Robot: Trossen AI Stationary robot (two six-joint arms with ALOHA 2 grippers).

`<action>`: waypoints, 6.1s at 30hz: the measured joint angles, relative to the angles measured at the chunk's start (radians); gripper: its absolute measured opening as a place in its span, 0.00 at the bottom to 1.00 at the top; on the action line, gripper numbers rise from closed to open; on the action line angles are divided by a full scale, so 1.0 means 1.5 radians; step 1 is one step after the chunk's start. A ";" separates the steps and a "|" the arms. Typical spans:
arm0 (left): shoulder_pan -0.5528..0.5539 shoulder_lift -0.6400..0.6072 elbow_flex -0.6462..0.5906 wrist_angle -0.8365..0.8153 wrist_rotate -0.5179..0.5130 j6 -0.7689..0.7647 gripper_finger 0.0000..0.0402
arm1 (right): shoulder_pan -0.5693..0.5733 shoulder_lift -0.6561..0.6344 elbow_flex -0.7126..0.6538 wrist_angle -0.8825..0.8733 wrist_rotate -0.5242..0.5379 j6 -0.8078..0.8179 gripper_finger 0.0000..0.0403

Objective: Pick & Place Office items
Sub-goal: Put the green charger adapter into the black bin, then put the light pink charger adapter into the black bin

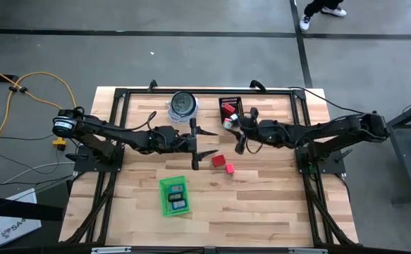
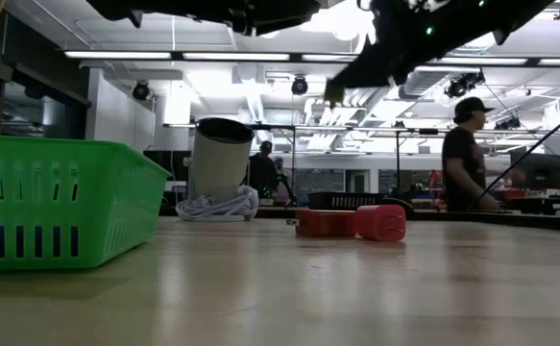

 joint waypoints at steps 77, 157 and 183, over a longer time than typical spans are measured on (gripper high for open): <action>-0.002 0.000 0.000 -0.031 -0.010 -0.012 0.64 | -0.337 0.307 0.172 -0.212 -0.108 0.146 0.32; -0.255 -0.253 0.000 -0.719 -0.156 -0.327 0.64 | 0.052 0.021 0.173 -0.423 -0.365 0.297 0.38; -0.356 -0.254 0.000 -0.731 -0.229 -0.326 0.64 | 0.163 0.021 0.173 -0.372 -0.292 0.367 0.38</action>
